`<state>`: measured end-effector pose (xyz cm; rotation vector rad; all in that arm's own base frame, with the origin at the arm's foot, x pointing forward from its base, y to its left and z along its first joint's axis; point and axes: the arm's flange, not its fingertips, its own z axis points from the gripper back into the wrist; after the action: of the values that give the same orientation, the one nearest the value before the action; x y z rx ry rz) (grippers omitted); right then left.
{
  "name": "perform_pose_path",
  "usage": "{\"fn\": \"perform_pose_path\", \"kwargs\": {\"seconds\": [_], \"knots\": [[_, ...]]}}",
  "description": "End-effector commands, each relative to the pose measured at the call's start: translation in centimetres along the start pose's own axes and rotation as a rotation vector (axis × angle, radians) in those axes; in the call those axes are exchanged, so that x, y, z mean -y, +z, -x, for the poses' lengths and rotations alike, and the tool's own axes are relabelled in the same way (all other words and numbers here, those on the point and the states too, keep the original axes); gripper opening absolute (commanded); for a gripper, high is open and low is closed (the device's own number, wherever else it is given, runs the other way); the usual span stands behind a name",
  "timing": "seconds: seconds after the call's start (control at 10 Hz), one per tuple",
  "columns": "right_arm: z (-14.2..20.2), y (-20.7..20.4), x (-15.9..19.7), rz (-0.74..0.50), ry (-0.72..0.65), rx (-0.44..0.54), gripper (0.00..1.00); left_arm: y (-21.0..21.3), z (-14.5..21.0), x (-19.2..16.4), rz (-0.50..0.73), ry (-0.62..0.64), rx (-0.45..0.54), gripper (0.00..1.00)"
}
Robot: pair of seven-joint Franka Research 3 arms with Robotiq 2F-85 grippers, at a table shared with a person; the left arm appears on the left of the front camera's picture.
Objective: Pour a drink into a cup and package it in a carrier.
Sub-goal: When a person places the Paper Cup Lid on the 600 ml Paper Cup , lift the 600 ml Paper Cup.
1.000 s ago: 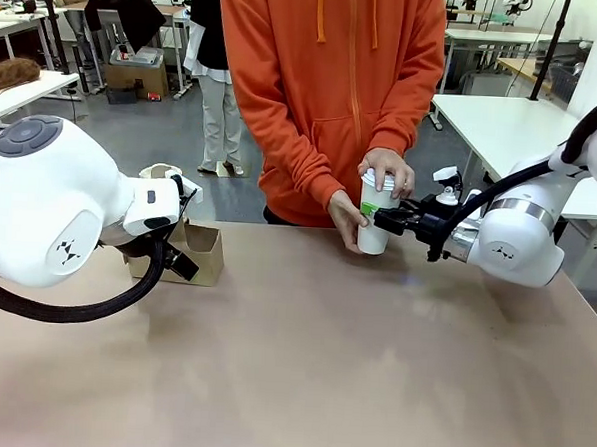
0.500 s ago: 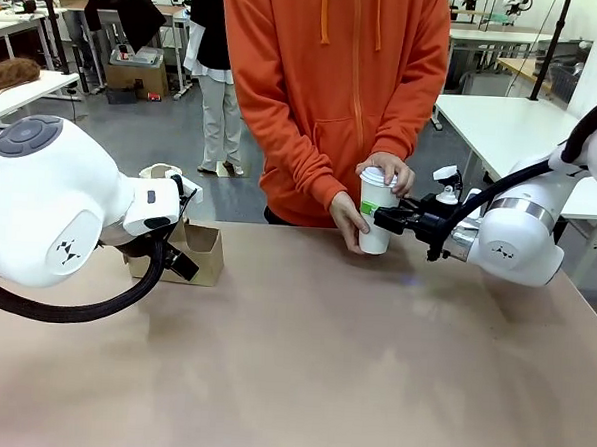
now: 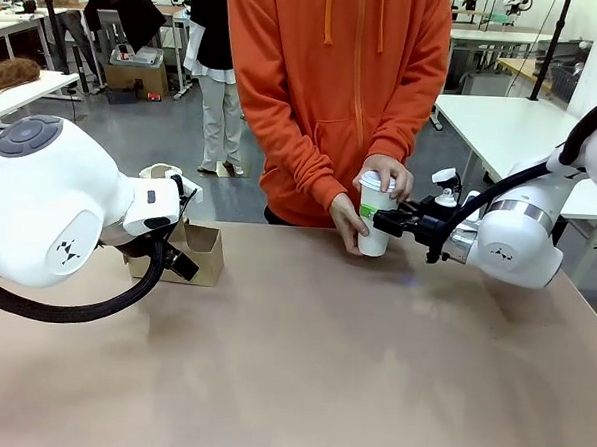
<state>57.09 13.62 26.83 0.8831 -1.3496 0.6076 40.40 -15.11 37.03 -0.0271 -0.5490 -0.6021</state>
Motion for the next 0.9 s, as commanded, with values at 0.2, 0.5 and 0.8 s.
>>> {"fn": "perform_pose_path", "kwargs": {"seconds": [0.2, 0.5, 0.8], "knots": [[-0.53, -0.41, -0.32, -0.005, 0.007, 0.008, 0.80, 0.04, 0.00, 0.01, 0.001, 0.000, 0.001, 1.00], [-0.53, -0.41, -0.32, -0.005, 0.007, 0.008, 0.80, 0.04, 0.00, 0.01, 0.001, 0.000, 0.001, 1.00], [-0.53, -0.41, -0.32, -0.005, 0.007, 0.008, 0.80, 0.04, 0.00, 0.01, 0.001, 0.000, 0.001, 1.00]]}}
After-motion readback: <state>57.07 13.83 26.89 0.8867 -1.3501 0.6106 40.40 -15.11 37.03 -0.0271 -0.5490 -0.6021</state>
